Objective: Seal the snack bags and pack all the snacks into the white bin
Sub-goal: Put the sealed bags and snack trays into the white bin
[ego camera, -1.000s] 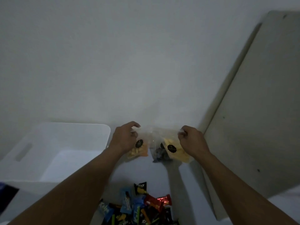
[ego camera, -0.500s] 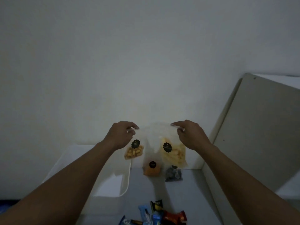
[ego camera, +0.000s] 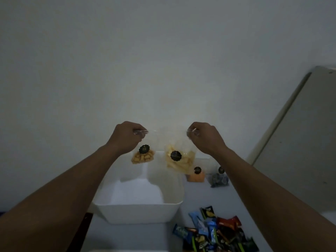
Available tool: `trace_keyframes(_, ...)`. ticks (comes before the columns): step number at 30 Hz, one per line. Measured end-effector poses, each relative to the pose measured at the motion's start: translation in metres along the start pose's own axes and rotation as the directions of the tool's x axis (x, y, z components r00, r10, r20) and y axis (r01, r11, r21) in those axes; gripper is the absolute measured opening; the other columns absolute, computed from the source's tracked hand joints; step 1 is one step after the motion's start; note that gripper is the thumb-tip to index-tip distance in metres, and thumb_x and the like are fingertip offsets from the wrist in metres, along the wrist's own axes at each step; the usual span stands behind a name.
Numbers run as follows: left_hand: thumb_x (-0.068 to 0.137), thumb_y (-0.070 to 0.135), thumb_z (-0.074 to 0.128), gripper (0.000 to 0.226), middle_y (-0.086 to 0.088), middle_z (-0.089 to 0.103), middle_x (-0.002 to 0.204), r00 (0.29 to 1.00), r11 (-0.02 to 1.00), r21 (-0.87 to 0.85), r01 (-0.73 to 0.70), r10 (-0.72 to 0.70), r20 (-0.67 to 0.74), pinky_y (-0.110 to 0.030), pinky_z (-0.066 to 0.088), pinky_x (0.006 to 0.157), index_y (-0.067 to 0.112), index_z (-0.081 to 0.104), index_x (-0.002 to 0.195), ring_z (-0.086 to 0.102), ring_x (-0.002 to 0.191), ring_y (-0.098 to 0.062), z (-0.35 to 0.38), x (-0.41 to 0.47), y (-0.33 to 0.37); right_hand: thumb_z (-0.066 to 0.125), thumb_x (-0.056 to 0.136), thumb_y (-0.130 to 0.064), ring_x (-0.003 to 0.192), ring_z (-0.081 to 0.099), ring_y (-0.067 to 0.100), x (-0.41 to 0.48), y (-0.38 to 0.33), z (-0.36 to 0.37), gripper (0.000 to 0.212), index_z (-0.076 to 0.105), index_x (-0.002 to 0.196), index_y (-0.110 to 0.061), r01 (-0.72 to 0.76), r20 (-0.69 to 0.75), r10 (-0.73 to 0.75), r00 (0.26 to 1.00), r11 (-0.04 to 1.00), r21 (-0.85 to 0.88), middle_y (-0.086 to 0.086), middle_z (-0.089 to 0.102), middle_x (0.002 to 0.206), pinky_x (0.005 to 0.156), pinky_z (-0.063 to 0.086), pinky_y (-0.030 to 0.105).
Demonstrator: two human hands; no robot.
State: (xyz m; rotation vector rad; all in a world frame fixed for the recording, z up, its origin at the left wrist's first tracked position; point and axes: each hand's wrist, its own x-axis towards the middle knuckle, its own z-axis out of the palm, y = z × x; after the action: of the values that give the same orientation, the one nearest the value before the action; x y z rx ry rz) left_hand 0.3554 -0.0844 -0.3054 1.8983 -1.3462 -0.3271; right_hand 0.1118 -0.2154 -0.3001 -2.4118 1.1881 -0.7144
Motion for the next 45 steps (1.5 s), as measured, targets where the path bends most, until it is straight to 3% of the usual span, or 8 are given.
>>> trace_keyframes(9,0.088,0.019,0.069,0.011,0.013,0.069,0.084,0.997,0.998,0.023,0.059,-0.06,0.046,0.0,0.035,0.061,0.023,0.078,0.093,0.057,0.077,0.007,0.001,-0.009,-0.067,0.059,0.093,-0.027,0.091,0.068,0.016,0.017,-0.017,0.102,0.016,0.075,0.094,-0.024,-0.041,0.12,0.035,0.992,0.998,0.041,-0.003,0.075,0.098,0.081,0.057,0.035)
trace_keyframes(19,0.088,0.023,0.069,0.011,0.013,0.073,0.089,0.979,0.993,0.004,0.114,-0.113,0.171,-0.008,0.036,0.068,0.028,0.078,0.087,0.062,0.09,-0.004,0.054,-0.013,-0.117,0.051,0.092,-0.015,0.087,0.061,0.024,0.025,0.02,0.179,0.017,0.064,0.097,-0.023,0.025,0.286,0.022,0.958,0.987,-0.161,0.003,0.069,0.093,0.072,0.053,0.035)
trace_keyframes(25,0.088,0.023,0.069,0.011,0.01,0.074,0.093,0.962,0.988,0.008,0.155,-0.153,0.227,-0.019,0.044,0.076,0.028,0.078,0.089,0.063,0.092,-0.006,0.071,-0.013,-0.13,0.049,0.096,-0.013,0.088,0.058,0.028,0.027,0.035,0.192,0.018,0.066,0.102,-0.017,0.158,0.213,-0.084,0.973,0.922,-0.354,0.007,0.068,0.091,0.072,0.05,0.036)
trace_keyframes(30,0.087,0.02,0.07,0.011,0.007,0.075,0.09,0.95,0.982,-0.001,0.187,-0.18,0.257,-0.023,0.05,0.08,0.028,0.079,0.088,0.065,0.09,-0.006,0.082,-0.012,-0.132,0.051,0.094,-0.006,0.09,0.058,0.027,0.033,0.042,0.192,0.02,0.065,0.104,-0.017,0.215,0.168,-0.155,0.973,0.87,-0.444,0.004,0.07,0.09,0.066,0.035,0.032)
trace_keyframes(34,0.087,0.02,0.07,0.011,0.007,0.073,0.086,0.94,0.98,-0.013,0.196,-0.184,0.286,-0.017,0.047,0.065,0.027,0.079,0.088,0.064,0.077,-0.004,0.096,-0.01,-0.128,0.052,0.096,-0.012,0.102,0.056,0.026,0.034,0.047,0.19,0.02,0.065,0.111,-0.017,0.228,0.178,-0.162,0.971,0.858,-0.46,0.003,0.071,0.1,0.073,0.039,0.034)
trace_keyframes(38,0.087,0.018,0.069,0.013,0.007,0.073,0.088,0.933,0.984,-0.013,0.18,-0.166,0.32,-0.015,0.045,0.066,0.027,0.078,0.088,0.064,0.083,-0.006,0.115,-0.008,-0.124,0.057,0.096,-0.027,0.116,0.052,0.027,0.028,0.051,0.179,0.03,0.059,0.124,-0.016,0.166,0.167,-0.105,0.98,0.898,-0.408,0.005,0.065,0.12,0.089,0.044,0.039)
trace_keyframes(41,0.087,0.016,0.069,0.013,0.005,0.073,0.089,0.934,0.988,-0.008,0.153,-0.142,0.329,-0.02,0.048,0.074,0.024,0.079,0.089,0.065,0.088,-0.012,0.13,-0.004,-0.12,0.05,0.099,-0.019,0.121,0.048,0.027,0.014,0.056,0.17,0.036,0.052,0.134,-0.014,0.026,0.083,-0.005,0.997,0.966,-0.259,0.008,0.058,0.131,0.093,0.045,0.039)
trace_keyframes(45,0.088,0.012,0.067,0.018,0.008,0.075,0.094,0.95,0.994,0.038,0.098,-0.105,0.294,-0.01,0.04,0.07,0.023,0.08,0.093,0.064,0.092,-0.009,0.153,0.002,-0.118,0.038,0.103,-0.015,0.128,0.049,0.032,-0.012,0.059,0.168,0.052,0.027,0.154,-0.007,-0.165,0.244,0.184,0.952,0.981,-0.1,0.017,0.052,0.141,0.1,0.041,0.036)
